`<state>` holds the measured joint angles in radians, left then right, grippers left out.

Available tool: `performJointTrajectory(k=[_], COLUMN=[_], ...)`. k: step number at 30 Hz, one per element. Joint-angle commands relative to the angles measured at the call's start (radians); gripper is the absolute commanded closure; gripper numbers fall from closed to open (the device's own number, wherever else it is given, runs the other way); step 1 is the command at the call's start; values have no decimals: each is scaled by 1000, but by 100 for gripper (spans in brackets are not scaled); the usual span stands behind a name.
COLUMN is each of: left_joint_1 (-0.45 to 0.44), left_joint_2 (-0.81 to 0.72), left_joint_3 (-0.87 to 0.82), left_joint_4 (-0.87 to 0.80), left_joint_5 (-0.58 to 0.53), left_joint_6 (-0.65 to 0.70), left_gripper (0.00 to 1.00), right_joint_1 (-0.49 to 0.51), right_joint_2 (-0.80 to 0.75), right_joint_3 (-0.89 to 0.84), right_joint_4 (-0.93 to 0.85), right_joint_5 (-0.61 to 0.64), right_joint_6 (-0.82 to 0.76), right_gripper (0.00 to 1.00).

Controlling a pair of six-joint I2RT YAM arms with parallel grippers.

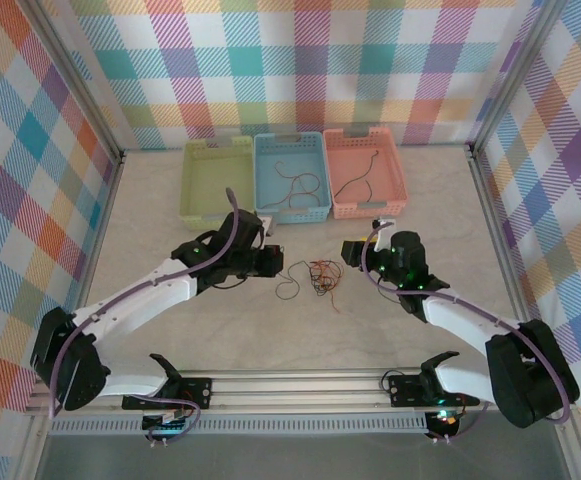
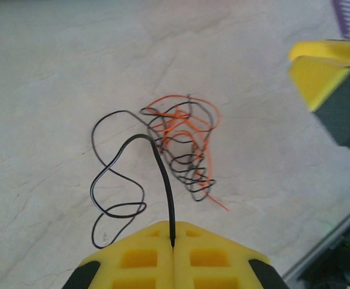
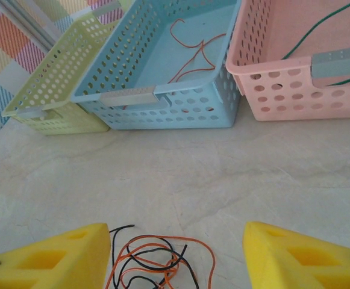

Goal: Untangle the cables

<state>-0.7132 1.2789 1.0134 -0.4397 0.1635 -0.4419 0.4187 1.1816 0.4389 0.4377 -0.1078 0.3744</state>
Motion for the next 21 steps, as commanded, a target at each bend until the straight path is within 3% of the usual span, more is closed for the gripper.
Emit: performJointTrajectory(k=[1,10,21], left_joint_1=[-8,-7,-8], left_joint_2=[-36,-70,-130], left_joint_3=[53,103,110], left_joint_4=[-57,-92,-81], left_joint_5=[70,133,183], left_joint_6=[65,129,150], left_gripper=[100,100,100], right_joint_1=[15,51,112], right_joint_2=[-37,-154,-204], right_joint_3=[-17,-55,-10], right_joint_4=[62,142,144], right_joint_5=[-44,-143,-352], right_joint_6=[-34,-95,-206], right_gripper=[39,38,35])
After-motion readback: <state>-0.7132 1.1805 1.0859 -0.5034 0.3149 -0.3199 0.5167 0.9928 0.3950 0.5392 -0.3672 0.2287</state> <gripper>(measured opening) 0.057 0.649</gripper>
